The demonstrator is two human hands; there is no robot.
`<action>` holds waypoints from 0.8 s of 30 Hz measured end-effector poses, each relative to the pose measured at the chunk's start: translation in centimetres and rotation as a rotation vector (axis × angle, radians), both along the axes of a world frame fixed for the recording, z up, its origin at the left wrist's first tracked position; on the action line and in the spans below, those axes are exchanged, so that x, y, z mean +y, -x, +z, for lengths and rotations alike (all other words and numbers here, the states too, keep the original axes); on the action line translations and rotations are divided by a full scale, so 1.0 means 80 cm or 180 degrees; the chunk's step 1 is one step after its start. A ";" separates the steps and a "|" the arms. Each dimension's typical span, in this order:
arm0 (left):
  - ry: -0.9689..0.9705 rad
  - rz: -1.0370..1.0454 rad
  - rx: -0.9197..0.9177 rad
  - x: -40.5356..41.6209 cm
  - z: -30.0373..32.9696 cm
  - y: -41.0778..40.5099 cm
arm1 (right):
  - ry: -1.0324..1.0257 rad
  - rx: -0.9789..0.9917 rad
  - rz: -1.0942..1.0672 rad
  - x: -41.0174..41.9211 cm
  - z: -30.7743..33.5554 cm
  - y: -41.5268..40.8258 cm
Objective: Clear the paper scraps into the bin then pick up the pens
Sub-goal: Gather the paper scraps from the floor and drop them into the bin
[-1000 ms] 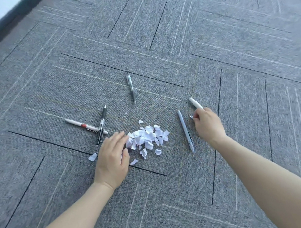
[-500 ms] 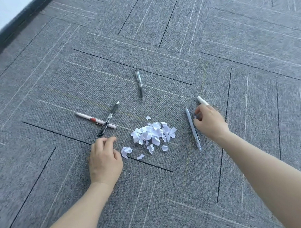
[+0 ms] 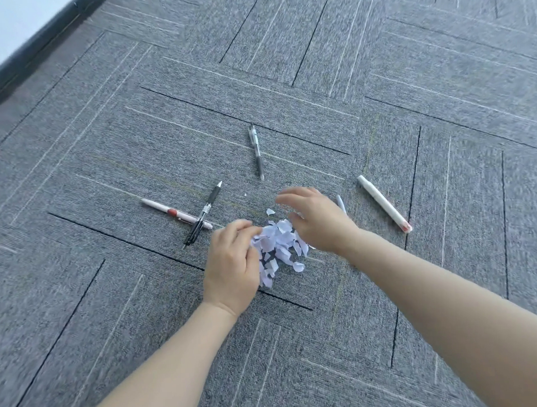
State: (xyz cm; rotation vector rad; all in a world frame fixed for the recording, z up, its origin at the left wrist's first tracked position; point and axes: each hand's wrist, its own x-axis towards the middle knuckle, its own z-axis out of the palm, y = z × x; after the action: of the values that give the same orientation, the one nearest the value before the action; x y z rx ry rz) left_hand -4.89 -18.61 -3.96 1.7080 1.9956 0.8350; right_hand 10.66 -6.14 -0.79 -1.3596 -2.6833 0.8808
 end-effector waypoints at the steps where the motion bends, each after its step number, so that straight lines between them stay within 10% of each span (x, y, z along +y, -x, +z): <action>1: 0.0036 0.0074 0.0065 0.006 -0.003 0.004 | -0.0050 -0.0081 0.0131 0.008 -0.005 0.015; 8: 0.0619 -0.0182 -0.0175 0.001 -0.014 0.018 | -0.0060 -0.0391 0.0874 0.020 -0.027 0.074; 14: 0.0672 -0.0735 0.0275 -0.012 -0.020 0.020 | -0.0419 0.0603 0.0234 -0.011 -0.034 -0.004; 24: 0.0715 -0.1090 0.1481 0.021 -0.039 -0.009 | -0.0652 -0.0329 0.0813 -0.038 -0.072 -0.018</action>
State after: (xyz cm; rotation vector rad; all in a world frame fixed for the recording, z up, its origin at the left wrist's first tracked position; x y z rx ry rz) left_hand -4.17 -16.93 -7.06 2.1584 1.8840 0.0959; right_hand 12.07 -9.18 -6.56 -1.0669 -2.9745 0.5380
